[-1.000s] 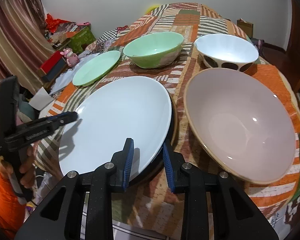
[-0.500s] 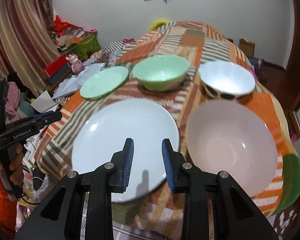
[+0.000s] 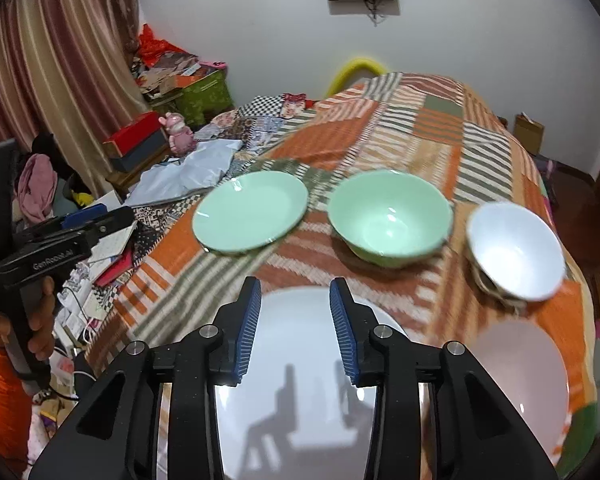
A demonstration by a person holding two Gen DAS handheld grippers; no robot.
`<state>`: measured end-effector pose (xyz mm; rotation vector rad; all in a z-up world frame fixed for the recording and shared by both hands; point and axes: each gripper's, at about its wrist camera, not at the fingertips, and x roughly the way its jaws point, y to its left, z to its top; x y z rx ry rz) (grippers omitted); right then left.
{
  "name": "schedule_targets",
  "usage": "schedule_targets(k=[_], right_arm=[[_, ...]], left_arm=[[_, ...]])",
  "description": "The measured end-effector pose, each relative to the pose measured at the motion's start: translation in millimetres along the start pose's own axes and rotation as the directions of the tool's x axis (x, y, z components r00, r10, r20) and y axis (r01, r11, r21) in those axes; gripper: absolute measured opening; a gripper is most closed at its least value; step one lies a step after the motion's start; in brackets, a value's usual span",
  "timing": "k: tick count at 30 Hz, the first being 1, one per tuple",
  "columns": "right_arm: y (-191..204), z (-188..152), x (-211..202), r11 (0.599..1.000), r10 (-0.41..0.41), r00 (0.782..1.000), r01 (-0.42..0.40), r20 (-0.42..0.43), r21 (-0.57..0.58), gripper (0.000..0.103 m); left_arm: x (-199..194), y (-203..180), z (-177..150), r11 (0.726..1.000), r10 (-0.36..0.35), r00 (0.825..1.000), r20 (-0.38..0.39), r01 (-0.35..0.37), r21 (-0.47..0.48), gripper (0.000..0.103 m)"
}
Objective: Organize plates and bowls
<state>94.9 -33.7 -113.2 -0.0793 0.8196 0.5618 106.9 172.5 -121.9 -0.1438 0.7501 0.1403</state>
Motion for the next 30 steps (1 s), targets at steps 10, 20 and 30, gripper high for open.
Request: schedule_targets(k=[10, 20, 30], right_arm=[[19, 29, 65, 0.999, 0.028, 0.997, -0.03, -0.075, -0.03, 0.042], [22, 42, 136, 0.999, 0.023, 0.978, -0.027, -0.206, -0.017, 0.042], [20, 40, 179, 0.999, 0.038, 0.954, -0.031, -0.296, 0.027, 0.042]], left_arm=[[59, 35, 21, 0.999, 0.034, 0.997, -0.073, -0.035, -0.016, 0.077], [137, 66, 13, 0.999, 0.013, 0.981, -0.191, -0.022, -0.045, 0.077], [184, 68, 12, 0.999, -0.052, 0.969, -0.242, 0.049, -0.017, 0.048]])
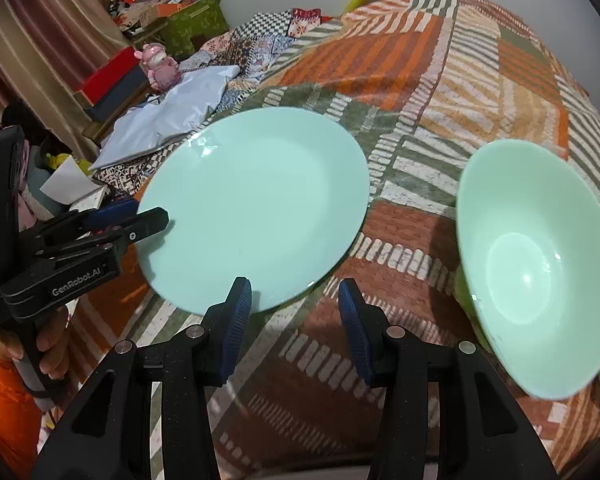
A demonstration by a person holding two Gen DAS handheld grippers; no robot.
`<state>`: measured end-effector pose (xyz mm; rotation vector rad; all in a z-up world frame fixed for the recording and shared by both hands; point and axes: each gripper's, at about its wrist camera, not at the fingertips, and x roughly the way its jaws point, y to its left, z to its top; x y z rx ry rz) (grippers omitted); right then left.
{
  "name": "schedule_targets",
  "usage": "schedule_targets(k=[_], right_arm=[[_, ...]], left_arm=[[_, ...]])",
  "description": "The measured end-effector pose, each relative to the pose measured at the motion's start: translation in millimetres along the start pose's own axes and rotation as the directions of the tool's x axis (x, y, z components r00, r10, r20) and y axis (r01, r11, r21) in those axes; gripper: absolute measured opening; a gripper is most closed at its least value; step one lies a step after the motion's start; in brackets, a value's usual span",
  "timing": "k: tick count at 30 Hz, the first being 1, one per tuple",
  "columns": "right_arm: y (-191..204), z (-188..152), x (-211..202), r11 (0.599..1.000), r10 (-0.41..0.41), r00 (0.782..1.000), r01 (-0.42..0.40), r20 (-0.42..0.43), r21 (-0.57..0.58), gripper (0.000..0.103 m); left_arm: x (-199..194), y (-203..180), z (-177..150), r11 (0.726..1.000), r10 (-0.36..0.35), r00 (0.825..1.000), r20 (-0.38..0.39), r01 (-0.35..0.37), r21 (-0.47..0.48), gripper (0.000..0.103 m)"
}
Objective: Organize plates and bowls
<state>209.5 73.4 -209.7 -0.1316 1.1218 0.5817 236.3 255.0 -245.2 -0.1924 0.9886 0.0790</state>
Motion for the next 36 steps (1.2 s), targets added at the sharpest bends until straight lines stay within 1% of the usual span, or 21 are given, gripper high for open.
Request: schedule_targets(k=[1, 3, 4, 5, 9, 11, 15, 18, 22, 26, 29, 31, 32, 33, 35, 36], right_arm=[[0, 1, 3, 1.0, 0.002, 1.0, -0.002, -0.004, 0.006, 0.041], [1, 2, 7, 1.0, 0.006, 1.0, -0.006, -0.008, 0.006, 0.033], [1, 3, 8, 1.0, 0.009, 1.0, -0.009, -0.009, 0.008, 0.032], [1, 4, 8, 1.0, 0.011, 1.0, -0.011, -0.008, 0.013, 0.032], [-3, 2, 3, 0.999, 0.016, 1.0, -0.015, -0.004, 0.028, 0.029], [-2, 0, 1, 1.0, 0.013, 1.0, -0.013, -0.007, 0.015, 0.029], [-2, -5, -2, 1.0, 0.022, 1.0, -0.022, -0.015, 0.005, 0.029], [0, -11, -8, 0.999, 0.035, 0.999, -0.035, -0.022, -0.004, 0.029], [8, -20, -16, 0.997, 0.046, 0.998, -0.047, -0.031, -0.055, 0.029], [13, -27, -19, 0.993, 0.055, 0.998, -0.059, -0.042, -0.098, 0.027], [8, -25, -21, 0.996, 0.044, 0.998, -0.046, -0.034, -0.079, 0.027], [5, -21, -23, 0.997, 0.043, 0.999, -0.045, -0.023, -0.059, 0.027], [4, -18, -24, 0.998, 0.043, 0.999, -0.044, -0.019, -0.051, 0.027], [3, -16, -23, 0.998, 0.046, 0.999, -0.046, -0.019, -0.046, 0.027], [2, -9, -17, 0.998, 0.054, 0.998, -0.054, -0.027, -0.03, 0.027], [2, -7, -14, 0.998, 0.051, 0.998, -0.052, -0.031, -0.03, 0.027]], left_arm=[[4, 0, 1, 1.0, -0.007, 1.0, -0.006, 0.007, -0.001, 0.042], [8, -1, 4, 1.0, -0.017, 1.0, 0.0, 0.017, -0.002, 0.04], [9, -1, 6, 1.0, -0.026, 1.0, 0.003, 0.026, -0.003, 0.035], [10, -1, 7, 0.999, -0.038, 0.999, 0.001, 0.038, -0.008, 0.032], [6, -2, 3, 0.999, -0.042, 0.999, 0.008, 0.042, 0.002, 0.027], [3, -2, 0, 0.999, -0.051, 0.999, 0.006, 0.051, 0.004, 0.027], [-7, -6, -10, 0.999, -0.037, 0.999, 0.001, 0.037, 0.016, 0.027], [-18, -8, -20, 0.999, -0.046, 0.999, -0.005, 0.047, 0.009, 0.027], [-36, -11, -35, 0.998, -0.06, 0.998, -0.001, 0.06, 0.0, 0.027], [-47, -11, -50, 0.996, -0.081, 0.997, -0.013, 0.081, -0.032, 0.027], [-49, -7, -60, 0.992, -0.108, 0.994, -0.036, 0.105, -0.065, 0.028], [-52, -3, -62, 0.993, -0.096, 0.995, -0.035, 0.093, -0.078, 0.027], [-54, -1, -61, 0.995, -0.065, 0.998, -0.025, 0.063, -0.082, 0.027], [-55, 2, -58, 0.995, -0.052, 0.998, -0.019, 0.05, -0.084, 0.028], [-53, 7, -51, 0.994, -0.042, 0.999, -0.023, 0.04, -0.097, 0.034], [-52, 9, -49, 0.994, -0.047, 0.999, -0.023, 0.044, -0.102, 0.034]])
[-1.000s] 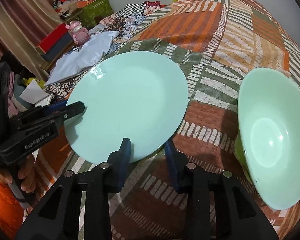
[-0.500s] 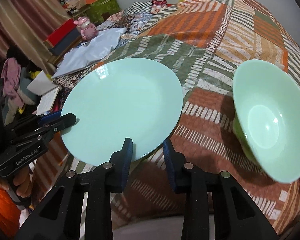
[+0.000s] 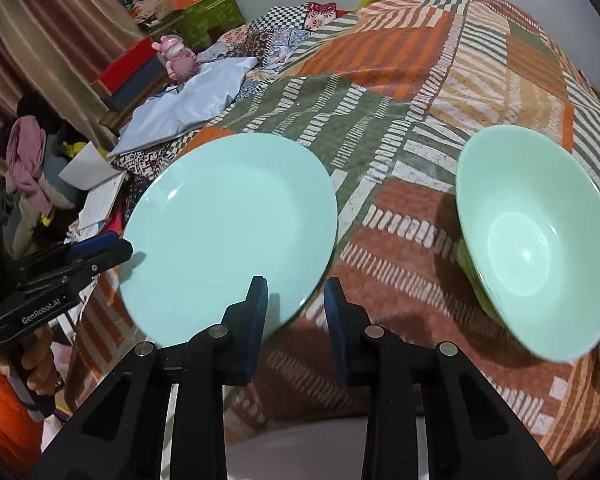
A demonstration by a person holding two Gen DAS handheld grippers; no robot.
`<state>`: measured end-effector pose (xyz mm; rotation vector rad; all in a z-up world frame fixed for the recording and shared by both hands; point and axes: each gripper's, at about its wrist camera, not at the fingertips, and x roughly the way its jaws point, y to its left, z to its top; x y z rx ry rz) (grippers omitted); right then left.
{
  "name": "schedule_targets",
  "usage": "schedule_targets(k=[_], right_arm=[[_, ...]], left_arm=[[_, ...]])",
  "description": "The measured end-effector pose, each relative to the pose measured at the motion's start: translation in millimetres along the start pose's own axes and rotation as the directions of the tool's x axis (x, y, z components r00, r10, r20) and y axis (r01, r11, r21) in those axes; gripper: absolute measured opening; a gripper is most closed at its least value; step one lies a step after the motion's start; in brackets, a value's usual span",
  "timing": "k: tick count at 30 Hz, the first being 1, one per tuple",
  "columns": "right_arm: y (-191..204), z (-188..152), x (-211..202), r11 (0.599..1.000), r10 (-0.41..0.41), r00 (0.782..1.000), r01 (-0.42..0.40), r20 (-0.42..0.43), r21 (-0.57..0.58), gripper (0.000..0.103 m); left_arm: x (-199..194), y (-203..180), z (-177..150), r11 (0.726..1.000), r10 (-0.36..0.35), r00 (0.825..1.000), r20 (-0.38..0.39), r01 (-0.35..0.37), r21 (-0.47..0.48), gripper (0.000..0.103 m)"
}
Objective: Organize plates and bowls
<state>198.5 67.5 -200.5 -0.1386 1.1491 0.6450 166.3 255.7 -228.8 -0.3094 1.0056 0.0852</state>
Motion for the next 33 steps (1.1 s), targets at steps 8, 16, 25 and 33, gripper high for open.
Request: schedule_targets(k=[8, 16, 25, 33], right_arm=[[4, 2, 21, 1.0, -0.004, 0.999, 0.003, -0.034, -0.016, 0.027], [0, 4, 25, 1.0, 0.028, 0.999, -0.027, -0.031, 0.016, 0.027], [0, -5, 11, 1.0, 0.026, 1.0, -0.026, -0.013, 0.007, 0.027], [5, -19, -10, 0.999, 0.036, 0.999, -0.036, 0.018, -0.013, 0.027]], left_arm=[[35, 11, 28, 0.999, -0.042, 0.997, -0.061, 0.041, -0.007, 0.034], [46, 10, 30, 0.995, -0.093, 0.994, -0.047, 0.094, 0.014, 0.034], [29, 0, 19, 0.995, -0.067, 0.998, -0.012, 0.068, 0.075, 0.035], [5, -8, 3, 0.995, -0.072, 0.997, -0.006, 0.072, 0.069, 0.035]])
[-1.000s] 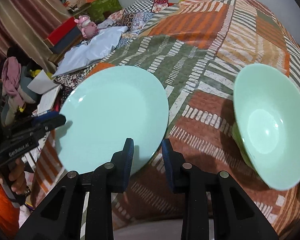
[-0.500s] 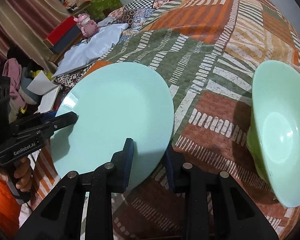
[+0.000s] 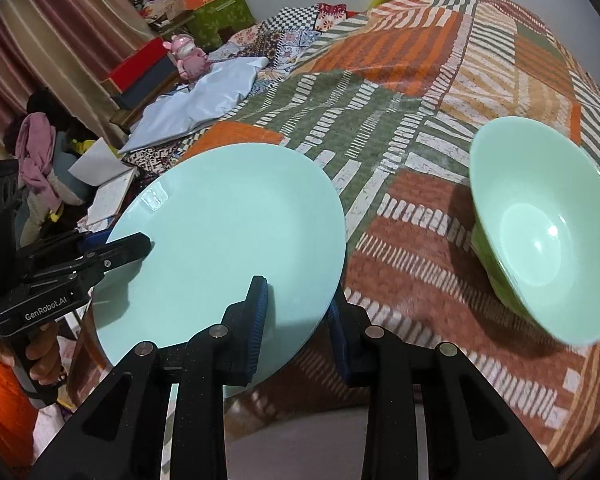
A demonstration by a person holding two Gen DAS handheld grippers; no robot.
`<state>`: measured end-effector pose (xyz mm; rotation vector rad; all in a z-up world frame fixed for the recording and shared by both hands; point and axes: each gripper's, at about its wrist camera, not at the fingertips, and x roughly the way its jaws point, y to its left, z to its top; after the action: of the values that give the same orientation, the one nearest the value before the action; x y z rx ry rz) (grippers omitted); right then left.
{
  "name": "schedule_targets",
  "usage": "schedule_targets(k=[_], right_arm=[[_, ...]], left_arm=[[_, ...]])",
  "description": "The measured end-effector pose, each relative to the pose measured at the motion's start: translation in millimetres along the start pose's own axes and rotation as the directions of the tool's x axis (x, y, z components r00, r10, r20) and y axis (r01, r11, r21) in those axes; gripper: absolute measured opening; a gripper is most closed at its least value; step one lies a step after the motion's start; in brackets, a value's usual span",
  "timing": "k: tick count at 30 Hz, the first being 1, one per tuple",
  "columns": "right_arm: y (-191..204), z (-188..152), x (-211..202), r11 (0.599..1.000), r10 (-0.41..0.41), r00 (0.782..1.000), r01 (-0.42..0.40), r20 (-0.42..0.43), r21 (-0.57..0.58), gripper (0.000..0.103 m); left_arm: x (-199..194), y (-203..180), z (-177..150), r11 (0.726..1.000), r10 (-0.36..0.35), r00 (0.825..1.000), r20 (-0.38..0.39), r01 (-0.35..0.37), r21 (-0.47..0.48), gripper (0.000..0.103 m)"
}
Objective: Organize plates and bowls
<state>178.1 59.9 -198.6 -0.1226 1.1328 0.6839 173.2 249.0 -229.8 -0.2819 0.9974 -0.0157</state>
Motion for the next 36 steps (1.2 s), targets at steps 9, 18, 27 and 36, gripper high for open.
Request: schedule_targets(k=[9, 18, 27, 36], right_arm=[[3, -12, -33, 1.0, 0.003, 0.999, -0.003, 0.053, -0.005, 0.027], [1, -36, -70, 1.0, -0.003, 0.993, 0.003, 0.122, 0.0, 0.027], [-6, -64, -100, 0.999, -0.021, 0.985, 0.016, 0.171, 0.028, 0.027], [-20, -90, -122, 0.998, -0.039, 0.978, 0.028, 0.205, 0.058, 0.027]], left_arm=[[-35, -21, -14, 1.0, -0.02, 0.999, 0.028, 0.02, -0.002, 0.035], [-68, -53, -28, 0.999, -0.019, 0.997, 0.078, 0.017, 0.029, 0.035], [-88, -86, -44, 0.998, -0.03, 0.994, 0.103, 0.024, 0.055, 0.035], [-98, -120, -57, 0.995, -0.036, 0.994, 0.106, 0.026, 0.092, 0.035]])
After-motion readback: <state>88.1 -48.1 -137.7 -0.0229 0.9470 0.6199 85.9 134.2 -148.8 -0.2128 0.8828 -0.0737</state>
